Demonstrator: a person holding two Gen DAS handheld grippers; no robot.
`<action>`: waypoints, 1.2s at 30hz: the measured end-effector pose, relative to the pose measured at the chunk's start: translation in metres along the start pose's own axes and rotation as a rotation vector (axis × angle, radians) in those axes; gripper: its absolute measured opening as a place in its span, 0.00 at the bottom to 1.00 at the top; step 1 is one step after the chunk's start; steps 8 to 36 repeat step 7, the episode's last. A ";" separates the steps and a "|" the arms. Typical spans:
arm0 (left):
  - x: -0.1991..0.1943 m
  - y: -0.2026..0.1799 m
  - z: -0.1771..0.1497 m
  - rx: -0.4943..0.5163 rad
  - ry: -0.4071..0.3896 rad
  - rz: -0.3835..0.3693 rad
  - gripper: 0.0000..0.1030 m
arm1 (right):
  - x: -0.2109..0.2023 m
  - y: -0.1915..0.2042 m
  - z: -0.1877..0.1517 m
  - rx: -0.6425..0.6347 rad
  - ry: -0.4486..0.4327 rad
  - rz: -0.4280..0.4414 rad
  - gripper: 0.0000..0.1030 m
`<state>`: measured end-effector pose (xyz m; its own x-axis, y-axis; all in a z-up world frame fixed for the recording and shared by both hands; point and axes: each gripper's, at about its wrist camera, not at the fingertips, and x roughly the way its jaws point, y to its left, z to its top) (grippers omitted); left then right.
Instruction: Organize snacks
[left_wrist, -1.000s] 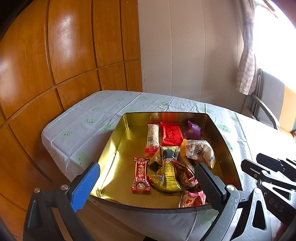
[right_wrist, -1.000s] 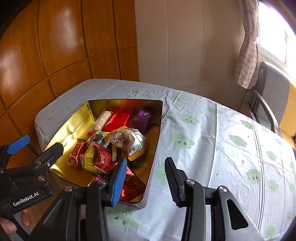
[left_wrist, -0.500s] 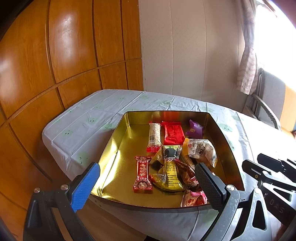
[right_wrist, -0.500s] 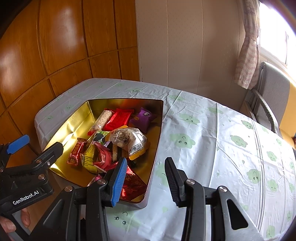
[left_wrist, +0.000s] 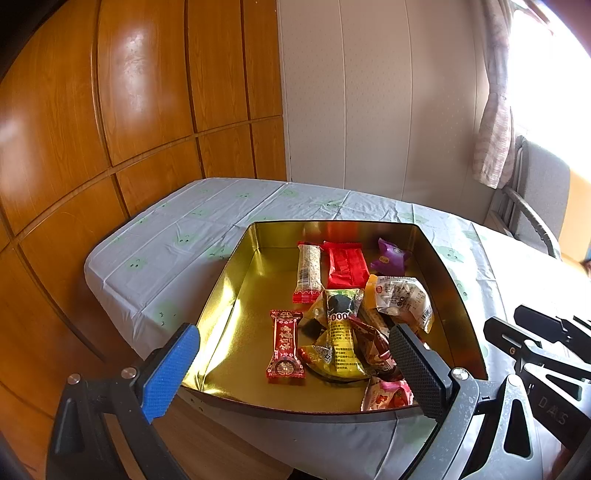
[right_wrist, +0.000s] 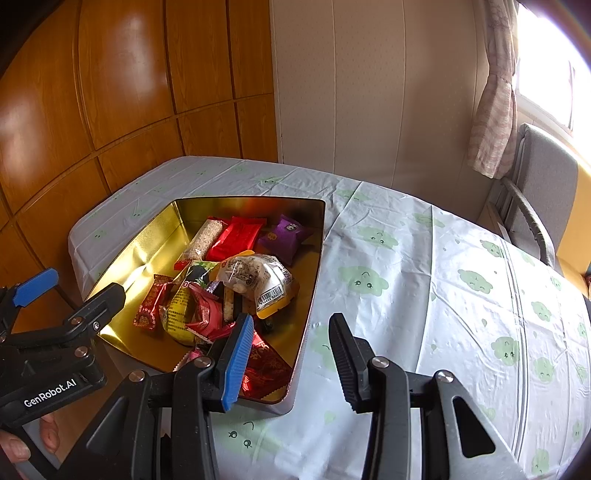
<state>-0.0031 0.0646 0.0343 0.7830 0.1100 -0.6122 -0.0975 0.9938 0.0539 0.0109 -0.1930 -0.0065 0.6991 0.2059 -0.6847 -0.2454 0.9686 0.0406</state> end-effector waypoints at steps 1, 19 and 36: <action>0.000 0.000 0.000 0.000 0.000 -0.001 1.00 | 0.000 0.000 0.000 0.000 -0.001 0.000 0.42; -0.001 0.000 0.000 -0.004 -0.009 -0.030 0.99 | -0.003 -0.021 0.004 0.040 -0.009 0.007 0.42; -0.001 0.000 0.000 -0.004 -0.009 -0.030 0.99 | -0.003 -0.021 0.004 0.040 -0.009 0.007 0.42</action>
